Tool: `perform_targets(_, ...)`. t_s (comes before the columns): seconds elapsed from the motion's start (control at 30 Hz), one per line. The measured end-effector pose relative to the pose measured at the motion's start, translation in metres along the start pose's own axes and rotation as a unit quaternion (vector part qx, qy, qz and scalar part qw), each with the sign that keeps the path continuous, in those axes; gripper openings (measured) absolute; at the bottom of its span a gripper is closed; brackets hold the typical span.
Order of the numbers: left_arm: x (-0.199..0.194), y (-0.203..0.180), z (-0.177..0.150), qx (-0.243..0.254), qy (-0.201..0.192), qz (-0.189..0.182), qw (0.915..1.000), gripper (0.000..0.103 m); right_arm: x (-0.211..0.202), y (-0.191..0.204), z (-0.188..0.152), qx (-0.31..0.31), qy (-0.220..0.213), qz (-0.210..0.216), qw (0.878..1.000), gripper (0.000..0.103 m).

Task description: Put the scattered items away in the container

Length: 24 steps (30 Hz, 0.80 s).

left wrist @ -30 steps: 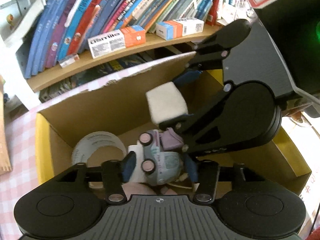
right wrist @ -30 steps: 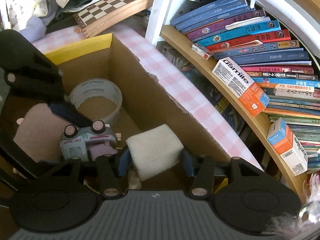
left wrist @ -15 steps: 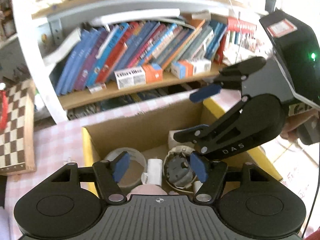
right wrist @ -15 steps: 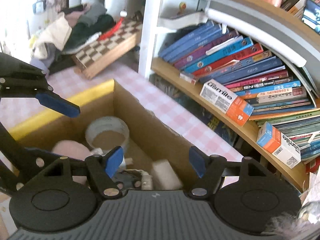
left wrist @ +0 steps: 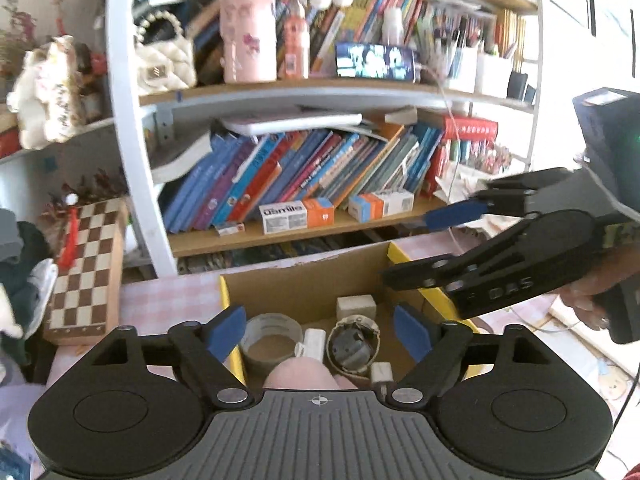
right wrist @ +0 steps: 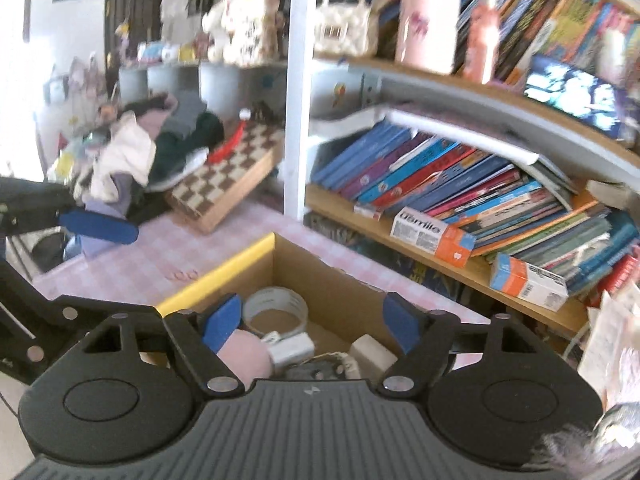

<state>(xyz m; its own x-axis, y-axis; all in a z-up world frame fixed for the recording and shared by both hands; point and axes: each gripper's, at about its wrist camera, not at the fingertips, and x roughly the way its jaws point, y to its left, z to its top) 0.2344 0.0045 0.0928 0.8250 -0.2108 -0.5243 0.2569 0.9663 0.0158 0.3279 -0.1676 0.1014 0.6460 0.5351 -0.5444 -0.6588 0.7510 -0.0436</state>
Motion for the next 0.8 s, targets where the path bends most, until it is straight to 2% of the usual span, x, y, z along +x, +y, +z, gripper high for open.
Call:
perform_targets(0.17,-0.044,-0.008,-0.027,-0.014,-0.026,0.019,0.9994,0.092,-0.051,0.030,-0.025,0.025,-0.026,-0.034,0.999,0.086)
perform_targets(0.3,-0.073,-0.018,-0.055,-0.033,-0.033,0.032,0.9984,0.094,-0.081,0.065,-0.059,0.034,-0.022,-0.078,0.996,0.089)
perform_targets(0.37,-0.085,-0.025,-0.072,-0.039,-0.029,0.031,0.9983,0.095,-0.093,0.083,-0.078,0.036,-0.016,-0.095,0.995,0.094)
perform_targets(0.6,-0.106,-0.048,-0.127,-0.037,0.012,0.029,0.9988,0.095,-0.126,0.132,-0.138,0.073,0.011,-0.122,0.990,0.094)
perform_targets(0.8,-0.124,-0.061,-0.153,-0.034,0.020,0.033,0.9987,0.095,-0.147,0.162,-0.172,0.085,0.021,-0.144,0.986,0.095)
